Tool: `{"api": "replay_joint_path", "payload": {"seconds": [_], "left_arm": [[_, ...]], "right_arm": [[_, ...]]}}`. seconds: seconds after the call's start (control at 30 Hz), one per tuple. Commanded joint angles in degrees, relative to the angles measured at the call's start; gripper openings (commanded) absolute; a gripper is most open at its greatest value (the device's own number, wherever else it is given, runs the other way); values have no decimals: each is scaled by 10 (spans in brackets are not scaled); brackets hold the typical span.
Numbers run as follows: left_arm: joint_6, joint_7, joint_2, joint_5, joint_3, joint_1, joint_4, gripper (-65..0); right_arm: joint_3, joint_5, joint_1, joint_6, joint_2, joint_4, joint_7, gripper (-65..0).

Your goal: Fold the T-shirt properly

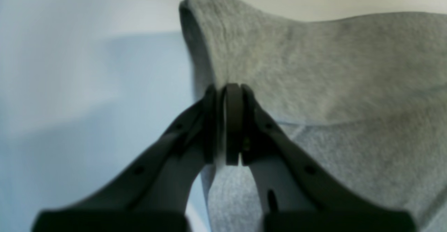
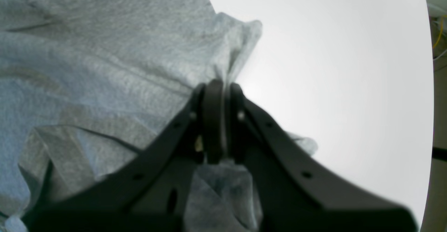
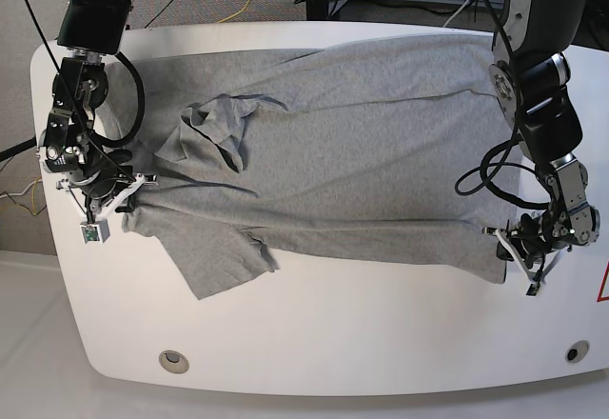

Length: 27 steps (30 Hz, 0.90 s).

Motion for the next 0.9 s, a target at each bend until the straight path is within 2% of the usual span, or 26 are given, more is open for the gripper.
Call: {"api": "replay_joint_path", "payload": {"seconds": [0.0,0.27,0.37,0.57,0.87], "left_arm": [[-1,9,-5,-8,0,-9,21,-627],[-1,55,12,-8,-19,28,54,-627],[-1,69,34,-8,-19,44,75,-627],[-1,77,43,-8,-17,86,135,-627],[-1,76,55,-5,-15,93,191,-627]], "right_arm": [[5,6,8,0,8,23,12,-608],[5,8,-14,-1,8,69,9,-608],[13,8,-22,-1,8,72,-7,-608],[51,5,-28,1,-18,73,-14,-608],[53,5,-40,2,-19,73,-14,-608]]}}
